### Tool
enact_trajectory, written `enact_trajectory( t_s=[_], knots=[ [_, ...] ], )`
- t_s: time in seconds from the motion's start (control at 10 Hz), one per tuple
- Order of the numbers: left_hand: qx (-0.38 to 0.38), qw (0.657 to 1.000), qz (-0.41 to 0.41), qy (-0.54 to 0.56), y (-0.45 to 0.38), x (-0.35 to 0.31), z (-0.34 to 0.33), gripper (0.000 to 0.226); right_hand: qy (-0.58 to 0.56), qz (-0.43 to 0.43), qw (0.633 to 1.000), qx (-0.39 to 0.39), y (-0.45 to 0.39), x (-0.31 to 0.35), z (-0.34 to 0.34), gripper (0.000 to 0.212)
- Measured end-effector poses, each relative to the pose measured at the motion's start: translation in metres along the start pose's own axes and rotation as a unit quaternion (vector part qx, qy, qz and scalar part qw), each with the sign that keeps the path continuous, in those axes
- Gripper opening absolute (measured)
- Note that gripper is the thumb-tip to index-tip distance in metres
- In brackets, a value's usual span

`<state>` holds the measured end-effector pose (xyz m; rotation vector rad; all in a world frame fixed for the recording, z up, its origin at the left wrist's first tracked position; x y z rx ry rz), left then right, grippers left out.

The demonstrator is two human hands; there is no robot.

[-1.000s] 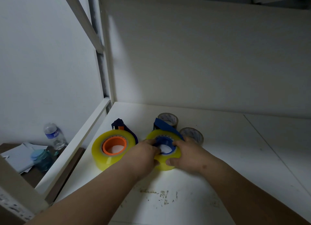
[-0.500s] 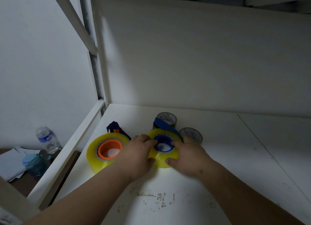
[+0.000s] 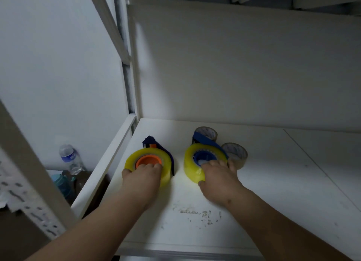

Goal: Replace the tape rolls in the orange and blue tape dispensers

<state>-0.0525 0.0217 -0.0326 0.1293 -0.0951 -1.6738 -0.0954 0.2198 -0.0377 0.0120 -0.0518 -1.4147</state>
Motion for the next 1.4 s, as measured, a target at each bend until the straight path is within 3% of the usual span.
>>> enact_trajectory(
  t_s=[0.2, 0.5, 0.7, 1.0, 1.1, 1.3, 1.4],
  knots=[
    [-0.019, 0.999, -0.044, -0.006, -0.011, 0.005, -0.002, 0.077, -0.004, -0.014, 1.000, -0.008, 0.011, 0.008, -0.004, 0.059],
    [-0.079, 0.993, -0.060, 0.062, -0.014, 0.007, -0.011, 0.084, -0.042, -0.034, 0.998, -0.028, 0.029, -0.001, -0.003, 0.069],
    [-0.116, 0.988, -0.057, 0.088, -0.002, 0.008, -0.016, 0.077, -0.072, -0.038, 0.996, -0.045, 0.035, 0.002, 0.001, 0.065],
    [-0.096, 0.989, -0.014, 0.108, 0.029, 0.006, -0.009, 0.074, -0.067, -0.006, 0.997, -0.036, 0.046, -0.002, 0.015, 0.063],
    [-0.087, 0.989, 0.004, 0.123, 0.040, -0.002, -0.005, 0.076, -0.072, 0.005, 0.997, -0.038, 0.052, -0.010, 0.027, 0.063],
    [-0.087, 0.986, 0.032, 0.141, 0.047, -0.022, 0.002, 0.078, -0.072, 0.009, 0.995, -0.071, 0.074, -0.028, 0.075, 0.043],
    [-0.092, 0.985, 0.041, 0.143, 0.046, -0.029, 0.004, 0.077, -0.147, 0.021, 0.983, -0.109, 0.086, -0.038, 0.114, 0.036]
  ],
)
Point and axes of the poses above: each hand's wrist, its own y-axis away from the middle knuckle, its own z-axis out of the back of the hand, x = y × z, the point moved 4 cm from there along -y, towards the middle knuckle, and after that the axes turned 8 degrees about -z, right-handed, at the moved point
